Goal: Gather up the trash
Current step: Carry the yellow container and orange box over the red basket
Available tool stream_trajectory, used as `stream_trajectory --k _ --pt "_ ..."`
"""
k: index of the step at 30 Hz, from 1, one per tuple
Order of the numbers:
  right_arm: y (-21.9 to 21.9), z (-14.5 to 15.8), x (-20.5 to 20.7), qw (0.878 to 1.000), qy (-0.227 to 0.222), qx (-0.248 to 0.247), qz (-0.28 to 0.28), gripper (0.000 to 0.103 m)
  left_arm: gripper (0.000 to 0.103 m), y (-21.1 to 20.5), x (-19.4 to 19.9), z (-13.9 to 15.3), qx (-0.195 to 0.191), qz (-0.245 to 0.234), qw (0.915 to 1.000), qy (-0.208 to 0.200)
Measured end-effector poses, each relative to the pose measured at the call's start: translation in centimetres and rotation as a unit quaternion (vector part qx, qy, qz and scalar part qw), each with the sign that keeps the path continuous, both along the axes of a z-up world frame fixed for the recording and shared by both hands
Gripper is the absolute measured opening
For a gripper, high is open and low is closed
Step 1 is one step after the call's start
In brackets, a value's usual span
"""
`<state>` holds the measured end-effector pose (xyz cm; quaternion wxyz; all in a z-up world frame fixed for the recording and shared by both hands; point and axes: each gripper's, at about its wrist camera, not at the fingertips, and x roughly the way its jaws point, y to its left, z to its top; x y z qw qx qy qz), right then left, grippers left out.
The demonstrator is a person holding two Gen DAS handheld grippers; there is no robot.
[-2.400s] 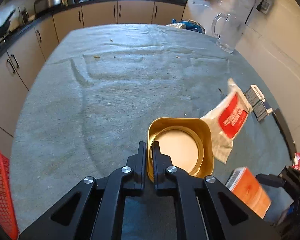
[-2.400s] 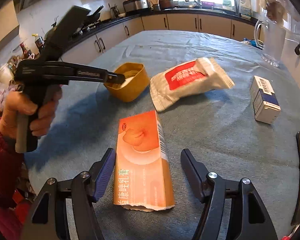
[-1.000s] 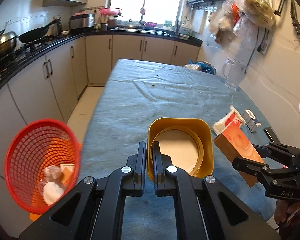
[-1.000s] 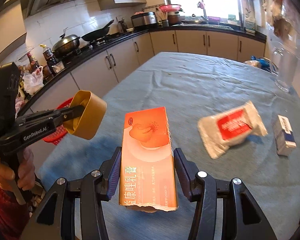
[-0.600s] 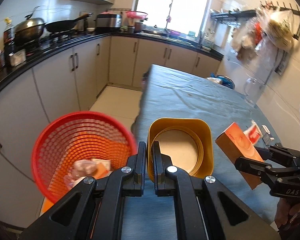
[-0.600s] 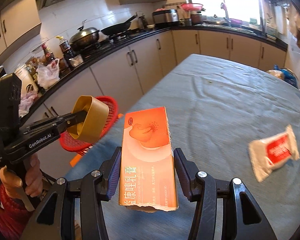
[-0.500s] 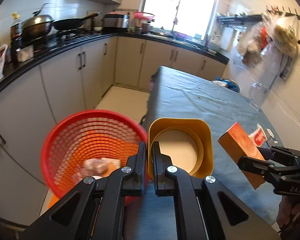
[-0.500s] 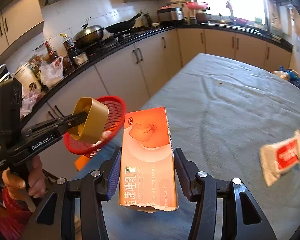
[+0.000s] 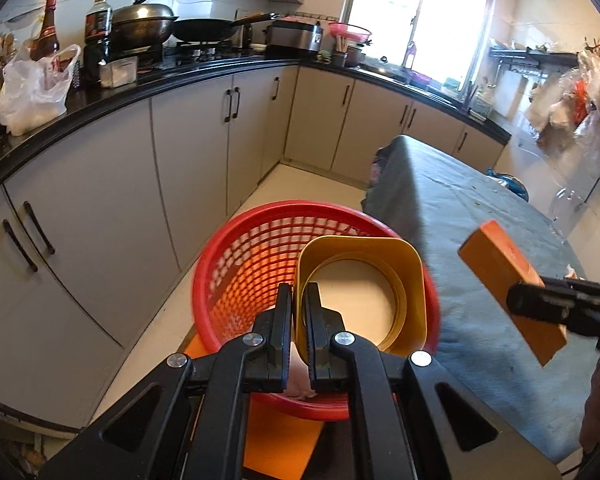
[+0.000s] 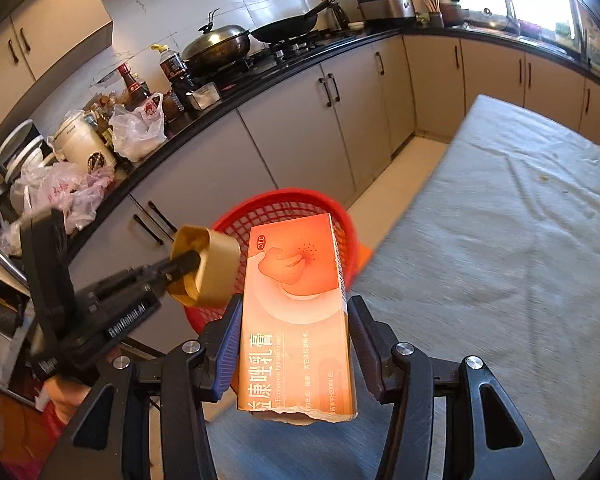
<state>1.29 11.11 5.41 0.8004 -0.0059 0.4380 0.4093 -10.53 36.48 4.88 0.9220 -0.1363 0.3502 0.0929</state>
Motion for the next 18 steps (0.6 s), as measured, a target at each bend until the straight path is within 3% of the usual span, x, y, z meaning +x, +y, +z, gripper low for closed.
stream_trajectory --k 10,18 --pt "3.8 -2.1 2.3 0.998 0.064 0.023 -0.002 0.056 0.006 1.7 1.1 -2.1 0.006 0.015 0.9996 0.023" --pt "6.0 -3.4 3.8 0.997 0.08 0.02 -0.009 0.057 0.006 2.1 2.2 -2.9 0.006 0.018 0.9992 0.036"
